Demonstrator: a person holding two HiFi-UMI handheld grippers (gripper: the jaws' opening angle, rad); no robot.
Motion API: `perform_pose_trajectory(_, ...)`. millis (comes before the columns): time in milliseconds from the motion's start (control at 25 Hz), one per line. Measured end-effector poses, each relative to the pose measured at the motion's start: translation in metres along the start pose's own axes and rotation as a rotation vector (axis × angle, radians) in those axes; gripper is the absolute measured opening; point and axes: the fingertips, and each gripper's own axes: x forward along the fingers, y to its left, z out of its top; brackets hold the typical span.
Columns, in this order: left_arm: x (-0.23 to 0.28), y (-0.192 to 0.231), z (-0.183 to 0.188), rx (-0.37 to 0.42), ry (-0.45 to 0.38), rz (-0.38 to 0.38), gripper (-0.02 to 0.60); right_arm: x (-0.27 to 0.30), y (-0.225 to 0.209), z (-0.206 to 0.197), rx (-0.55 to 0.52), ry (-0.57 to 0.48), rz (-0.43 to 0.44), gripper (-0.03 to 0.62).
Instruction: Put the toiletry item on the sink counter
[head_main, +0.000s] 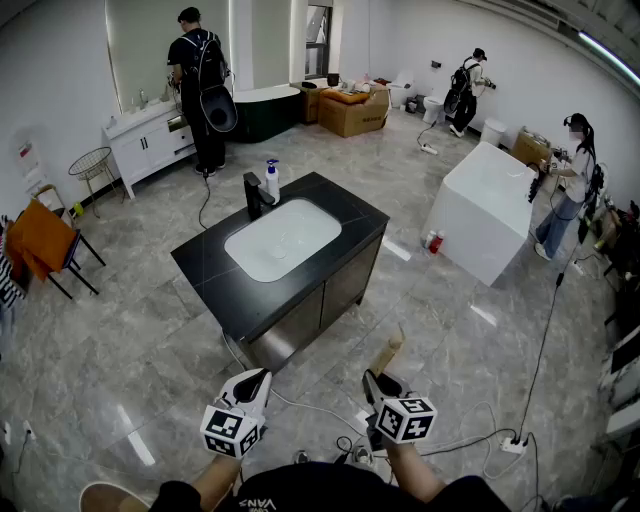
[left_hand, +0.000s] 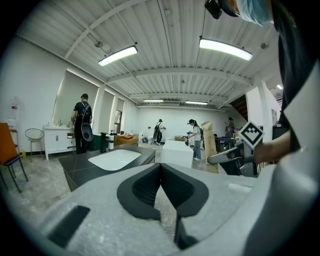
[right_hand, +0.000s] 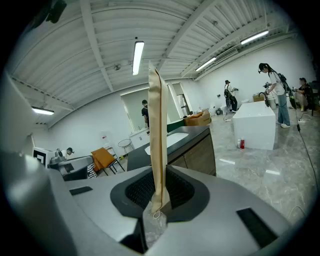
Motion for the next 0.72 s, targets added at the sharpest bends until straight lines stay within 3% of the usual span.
perform_pose_trajectory(360,-0.003,0.003,-0.002,0.003,-0.006,-0.057,0.009,-0.002,0.009,-0.007,0.008,-0.028,-0.033,0.055)
perform_pose_trajectory(720,0.002,-0.002,-0.005,-0.006,0.003,-0.080,0.011,-0.002,0.011,0.001,0.049,-0.065,-0.011,0.057)
